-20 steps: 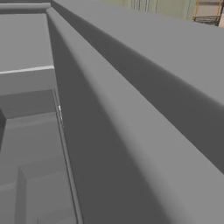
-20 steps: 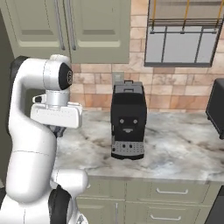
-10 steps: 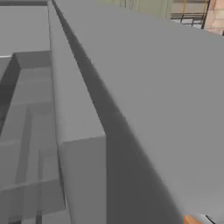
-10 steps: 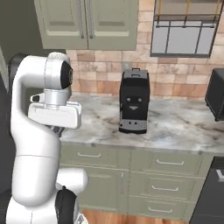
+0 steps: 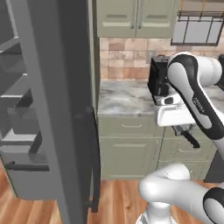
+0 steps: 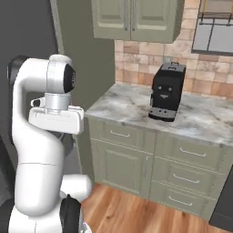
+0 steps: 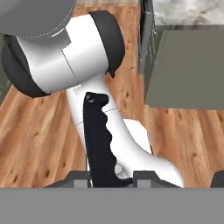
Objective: Retrieve the butter from the fridge and place it on a plate on the dining table. Then retrieve the butter knife by the fridge and place it near the plate.
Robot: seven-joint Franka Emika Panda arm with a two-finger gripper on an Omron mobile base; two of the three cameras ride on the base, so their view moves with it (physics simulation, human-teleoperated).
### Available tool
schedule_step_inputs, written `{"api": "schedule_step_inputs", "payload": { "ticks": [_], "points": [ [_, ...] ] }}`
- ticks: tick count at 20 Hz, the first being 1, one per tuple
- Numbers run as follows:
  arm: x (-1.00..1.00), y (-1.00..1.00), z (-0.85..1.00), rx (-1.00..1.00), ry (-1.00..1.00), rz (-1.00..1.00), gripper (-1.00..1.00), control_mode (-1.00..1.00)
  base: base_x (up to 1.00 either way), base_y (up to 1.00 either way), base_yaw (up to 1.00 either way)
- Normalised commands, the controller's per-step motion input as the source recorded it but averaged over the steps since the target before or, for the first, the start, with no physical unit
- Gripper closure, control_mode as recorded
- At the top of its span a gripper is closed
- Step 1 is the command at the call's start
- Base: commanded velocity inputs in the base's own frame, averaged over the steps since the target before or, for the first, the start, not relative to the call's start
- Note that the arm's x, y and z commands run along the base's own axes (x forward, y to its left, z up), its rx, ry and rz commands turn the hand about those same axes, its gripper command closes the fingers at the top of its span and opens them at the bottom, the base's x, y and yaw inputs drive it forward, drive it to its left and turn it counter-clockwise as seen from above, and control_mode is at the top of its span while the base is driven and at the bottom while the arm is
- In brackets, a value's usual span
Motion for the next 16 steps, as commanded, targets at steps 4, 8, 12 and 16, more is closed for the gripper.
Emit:
{"api": "schedule_step_inputs", "payload": {
  "ticks": [4,8,12,16],
  "points": [
    [0.00,0.00,0.00,0.00,0.00,0.00,1.00,1.00,-0.92,-0.49,0.56],
    [0.00,0.00,0.00,0.00,0.00,0.00,1.00,1.00,-0.95,-0.56,0.57],
    [0.00,0.00,0.00,0.00,0.00,0.00,1.00,1.00,-1.00,-0.38,0.58],
    [0.00,0.00,0.00,0.00,0.00,0.00,1.00,1.00,-1.00,-0.15,0.59]
  ]
}}
